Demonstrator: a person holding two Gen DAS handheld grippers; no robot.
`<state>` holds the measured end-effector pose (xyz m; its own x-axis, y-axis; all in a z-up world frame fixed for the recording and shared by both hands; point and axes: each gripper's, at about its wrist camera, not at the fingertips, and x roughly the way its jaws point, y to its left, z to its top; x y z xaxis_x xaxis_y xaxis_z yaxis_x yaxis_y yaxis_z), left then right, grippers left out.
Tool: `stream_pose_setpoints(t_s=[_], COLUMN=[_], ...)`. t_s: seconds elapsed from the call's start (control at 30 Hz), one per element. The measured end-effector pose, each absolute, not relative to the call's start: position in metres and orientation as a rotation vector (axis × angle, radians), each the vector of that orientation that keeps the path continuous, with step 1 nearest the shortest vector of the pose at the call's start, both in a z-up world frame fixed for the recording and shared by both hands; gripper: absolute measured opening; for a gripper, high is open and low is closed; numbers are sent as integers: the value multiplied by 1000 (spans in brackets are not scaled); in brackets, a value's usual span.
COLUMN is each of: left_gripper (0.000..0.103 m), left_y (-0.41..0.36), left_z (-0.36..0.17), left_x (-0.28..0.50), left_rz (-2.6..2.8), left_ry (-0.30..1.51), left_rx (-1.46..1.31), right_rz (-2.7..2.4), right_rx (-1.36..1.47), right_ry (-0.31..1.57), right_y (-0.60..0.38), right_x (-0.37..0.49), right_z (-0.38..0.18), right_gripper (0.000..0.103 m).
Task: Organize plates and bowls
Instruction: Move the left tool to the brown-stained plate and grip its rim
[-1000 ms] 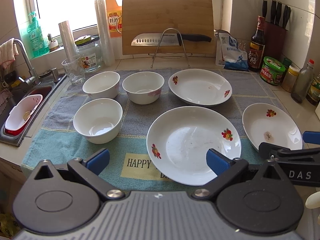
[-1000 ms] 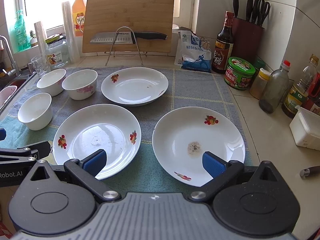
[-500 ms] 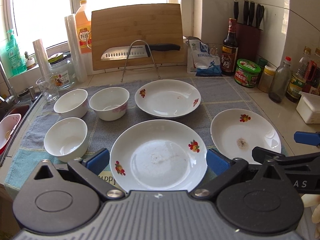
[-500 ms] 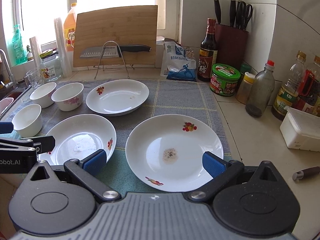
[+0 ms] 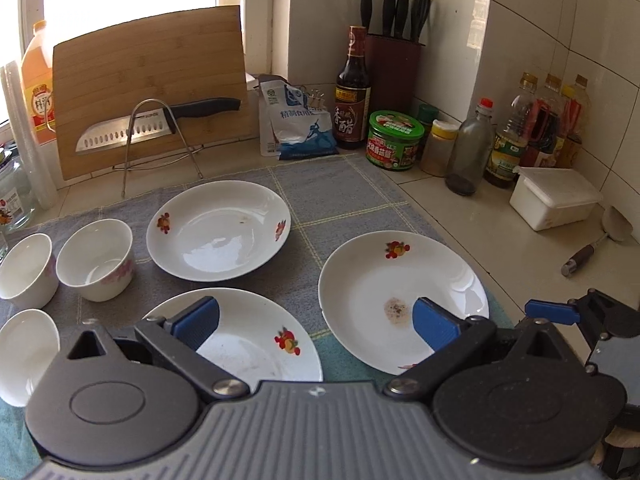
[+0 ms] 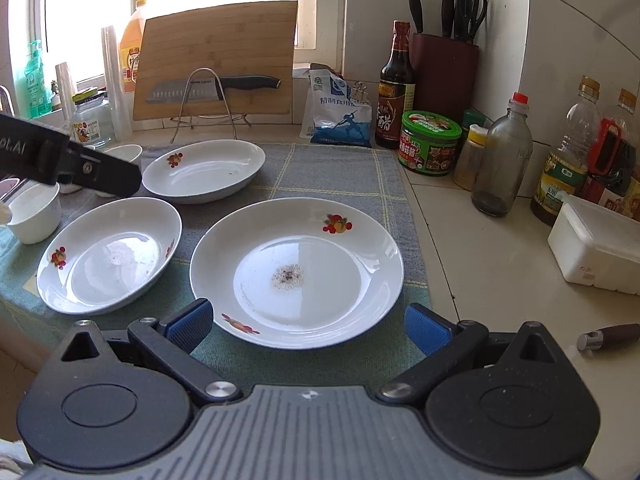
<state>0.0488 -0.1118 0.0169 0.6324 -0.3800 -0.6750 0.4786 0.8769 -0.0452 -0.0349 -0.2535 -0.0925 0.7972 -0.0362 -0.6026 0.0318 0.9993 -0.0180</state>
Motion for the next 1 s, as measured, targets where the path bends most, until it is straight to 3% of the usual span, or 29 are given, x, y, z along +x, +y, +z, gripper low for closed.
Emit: stream_pose_setpoints(t_s=[0.6,1.0], left_gripper=[102,102], left_y=[-183,-222], left_z=[-16,-43], left_x=[125,167], left_rz=[-810,-992], left_ry=[813,946], left_rx=[391,493], right_rz=[-9,41], right_rx=[-37,-63], right_ry=[716,617], right_y=[-259,-265], right_x=[4,-2], right_z=[-145,-152], right_gripper=[103,103])
